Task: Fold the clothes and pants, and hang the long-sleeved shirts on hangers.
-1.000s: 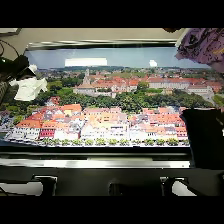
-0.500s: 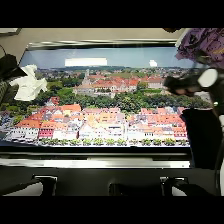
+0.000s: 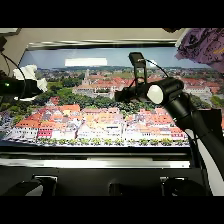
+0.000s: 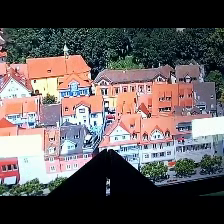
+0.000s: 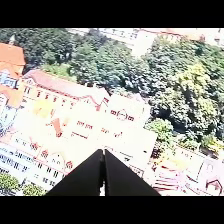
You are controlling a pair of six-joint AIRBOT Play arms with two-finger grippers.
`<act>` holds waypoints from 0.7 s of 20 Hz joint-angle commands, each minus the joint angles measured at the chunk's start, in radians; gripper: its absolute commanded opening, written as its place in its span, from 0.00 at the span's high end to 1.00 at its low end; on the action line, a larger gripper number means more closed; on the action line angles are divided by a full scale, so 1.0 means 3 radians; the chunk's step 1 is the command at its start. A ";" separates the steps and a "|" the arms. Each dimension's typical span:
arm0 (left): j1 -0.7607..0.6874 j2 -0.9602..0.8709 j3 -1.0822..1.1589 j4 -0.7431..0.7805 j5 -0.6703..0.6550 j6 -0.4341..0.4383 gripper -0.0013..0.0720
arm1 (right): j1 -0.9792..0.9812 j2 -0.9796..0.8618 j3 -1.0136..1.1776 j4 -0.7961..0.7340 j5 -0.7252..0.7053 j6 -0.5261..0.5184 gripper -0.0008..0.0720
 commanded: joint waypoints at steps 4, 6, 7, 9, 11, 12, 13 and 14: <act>-0.0102 0.0050 -0.0140 0.0064 0.0200 -0.0064 0.95 | 0.0112 -0.0003 0.0004 -0.0116 -0.0071 -0.0010 0.94; -0.0103 0.0050 -0.0140 0.0062 0.0201 -0.0064 0.95 | 0.0112 -0.0003 0.0004 -0.0116 -0.0071 -0.0010 0.94; -0.0102 0.0048 -0.0140 0.0062 0.0201 -0.0064 0.95 | 0.0112 -0.0003 0.0004 -0.0116 -0.0071 -0.0010 0.94; -0.0103 0.0050 -0.0140 0.0064 0.0201 -0.0064 0.95 | 0.0112 -0.0003 0.0004 -0.0116 -0.0071 -0.0010 0.94; -0.0102 0.0050 -0.0140 0.0064 0.0201 -0.0064 0.95 | 0.0112 -0.0003 0.0004 -0.0116 -0.0071 -0.0010 0.94; -0.0102 0.0048 -0.0140 0.0062 0.0201 -0.0064 0.95 | 0.0112 -0.0003 0.0004 -0.0116 -0.0071 -0.0010 0.94; -0.0103 0.0050 -0.0140 0.0062 0.0201 -0.0064 0.95 | 0.0112 -0.0003 0.0004 -0.0116 -0.0071 -0.0010 0.94; -0.0103 0.0050 -0.0140 0.0062 0.0201 -0.0064 0.95 | 0.0112 -0.0003 0.0004 -0.0116 -0.0071 -0.0010 0.94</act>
